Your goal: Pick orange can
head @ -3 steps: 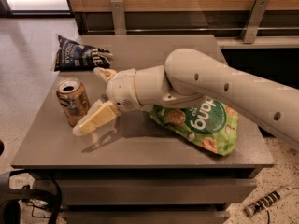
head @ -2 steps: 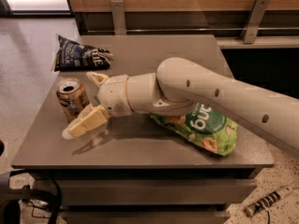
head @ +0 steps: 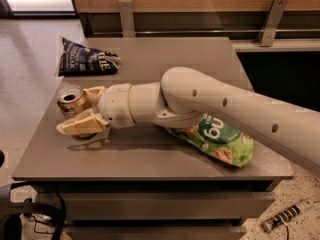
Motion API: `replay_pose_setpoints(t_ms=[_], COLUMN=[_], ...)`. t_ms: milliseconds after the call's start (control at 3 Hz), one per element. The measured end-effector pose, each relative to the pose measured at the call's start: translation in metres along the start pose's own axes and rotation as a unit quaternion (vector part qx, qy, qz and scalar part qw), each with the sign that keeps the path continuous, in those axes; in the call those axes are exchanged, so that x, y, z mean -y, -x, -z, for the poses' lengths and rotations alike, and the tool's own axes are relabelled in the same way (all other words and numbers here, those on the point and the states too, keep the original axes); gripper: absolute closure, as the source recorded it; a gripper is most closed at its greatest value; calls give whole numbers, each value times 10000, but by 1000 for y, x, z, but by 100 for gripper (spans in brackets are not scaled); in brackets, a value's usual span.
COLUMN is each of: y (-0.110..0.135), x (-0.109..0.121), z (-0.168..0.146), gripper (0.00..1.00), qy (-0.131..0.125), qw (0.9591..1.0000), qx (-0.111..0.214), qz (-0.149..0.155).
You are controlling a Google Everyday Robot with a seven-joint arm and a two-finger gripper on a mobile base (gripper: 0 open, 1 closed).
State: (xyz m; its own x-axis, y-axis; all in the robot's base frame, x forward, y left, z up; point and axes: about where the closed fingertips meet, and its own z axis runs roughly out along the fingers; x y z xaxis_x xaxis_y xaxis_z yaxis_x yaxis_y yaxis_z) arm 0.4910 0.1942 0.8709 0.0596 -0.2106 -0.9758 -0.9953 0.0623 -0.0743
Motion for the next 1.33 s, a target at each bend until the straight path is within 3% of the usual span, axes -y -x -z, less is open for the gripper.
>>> replay_pose_setpoints(t_ms=[333, 667, 1000, 1333], y=[2, 3, 4, 4], x=[-2, -3, -4, -4], z=[-2, -3, -5, -5], gripper=[67, 91, 100, 100], qy=[24, 38, 52, 52], qw=[10000, 10000, 10000, 10000], qx=[1, 2, 2, 3], qz=[15, 24, 32, 32])
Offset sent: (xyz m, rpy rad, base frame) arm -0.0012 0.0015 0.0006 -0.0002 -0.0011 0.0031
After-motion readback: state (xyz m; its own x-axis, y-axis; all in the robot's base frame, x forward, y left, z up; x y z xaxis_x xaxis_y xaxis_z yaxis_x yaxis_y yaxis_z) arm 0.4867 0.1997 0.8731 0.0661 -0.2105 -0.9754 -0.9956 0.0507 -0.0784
